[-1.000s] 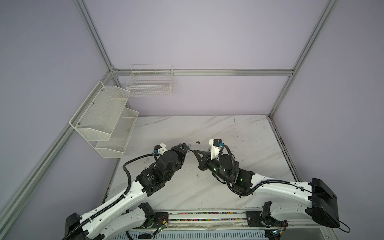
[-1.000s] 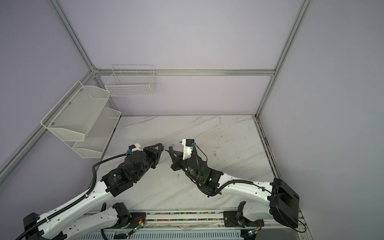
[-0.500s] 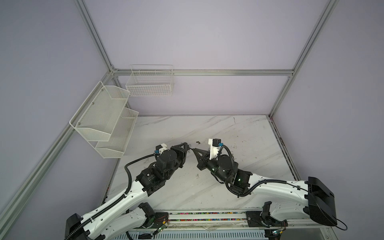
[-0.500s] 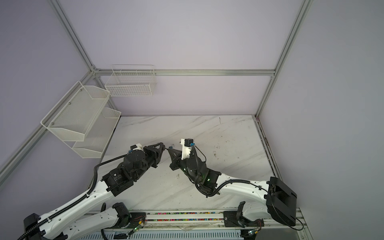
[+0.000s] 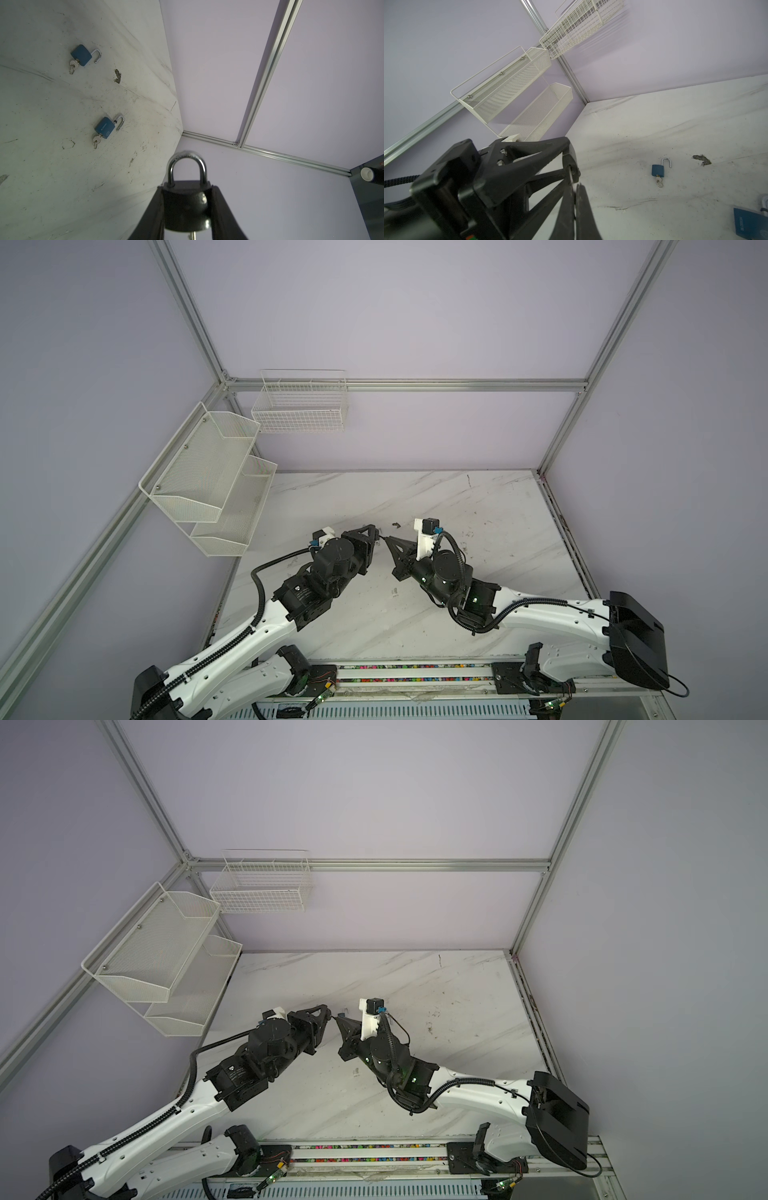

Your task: Unlock with the key

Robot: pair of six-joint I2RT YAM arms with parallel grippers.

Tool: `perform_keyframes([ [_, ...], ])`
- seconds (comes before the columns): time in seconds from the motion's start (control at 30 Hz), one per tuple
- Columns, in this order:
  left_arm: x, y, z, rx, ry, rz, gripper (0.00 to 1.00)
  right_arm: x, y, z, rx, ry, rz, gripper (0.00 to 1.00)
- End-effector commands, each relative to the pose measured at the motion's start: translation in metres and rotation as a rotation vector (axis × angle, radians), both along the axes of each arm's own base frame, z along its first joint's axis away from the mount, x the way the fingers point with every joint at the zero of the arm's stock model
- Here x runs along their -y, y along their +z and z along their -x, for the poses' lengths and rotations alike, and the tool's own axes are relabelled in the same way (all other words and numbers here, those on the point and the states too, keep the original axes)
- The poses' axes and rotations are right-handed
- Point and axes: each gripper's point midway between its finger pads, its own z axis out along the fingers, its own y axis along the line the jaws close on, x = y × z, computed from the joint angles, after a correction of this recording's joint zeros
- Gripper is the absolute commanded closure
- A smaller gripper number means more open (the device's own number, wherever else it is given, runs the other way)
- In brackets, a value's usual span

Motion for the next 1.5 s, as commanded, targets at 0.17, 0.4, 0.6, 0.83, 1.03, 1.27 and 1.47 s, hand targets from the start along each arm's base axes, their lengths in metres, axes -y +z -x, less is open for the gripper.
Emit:
perform_keyframes([
  [0.17,0.009,0.004,-0.001,0.024,-0.033,0.061,0.98,-0.007,-0.006,-0.005,0.053,-0.039,0.044,1.00],
  [0.4,0.014,0.013,0.000,0.033,-0.063,0.080,0.98,-0.004,-0.005,-0.010,0.107,-0.089,0.078,1.00],
  [0.6,0.016,0.011,-0.002,0.027,-0.065,0.077,0.98,-0.003,0.016,-0.005,0.147,-0.071,0.041,1.00],
  [0.83,0.015,0.011,-0.001,0.025,-0.063,0.073,0.98,0.007,0.012,-0.011,0.151,-0.128,0.079,1.00],
  [1.03,0.012,0.014,0.000,0.034,-0.057,0.071,0.98,0.007,0.014,-0.012,0.159,-0.133,0.097,1.00],
  [1.27,0.013,0.013,0.001,0.023,-0.060,0.069,0.98,0.006,0.019,-0.010,0.176,-0.123,0.081,1.00],
  [1.47,0.008,0.015,0.000,0.028,-0.036,0.066,0.98,0.009,0.010,-0.011,0.180,-0.134,0.122,1.00],
])
